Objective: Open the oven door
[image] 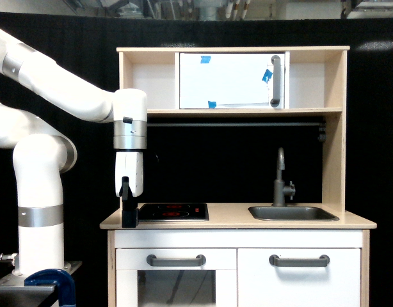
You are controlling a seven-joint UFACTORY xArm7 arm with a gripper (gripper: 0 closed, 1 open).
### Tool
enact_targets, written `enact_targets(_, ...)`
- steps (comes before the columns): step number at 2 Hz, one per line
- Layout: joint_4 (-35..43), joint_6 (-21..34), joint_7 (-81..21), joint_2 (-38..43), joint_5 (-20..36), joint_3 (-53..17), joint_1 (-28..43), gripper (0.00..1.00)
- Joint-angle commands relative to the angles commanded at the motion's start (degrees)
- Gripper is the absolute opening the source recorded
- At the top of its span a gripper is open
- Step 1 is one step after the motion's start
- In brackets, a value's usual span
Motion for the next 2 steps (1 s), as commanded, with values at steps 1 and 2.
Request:
enact_targets(1, 0.4, -0.2, 0.1, 0.6, -0.1, -0.1, 0.0, 1.0)
enact_targets(2, 0.4, -0.7, -0.6, 1.2, -0.7, -0.7, -0.5, 1.0)
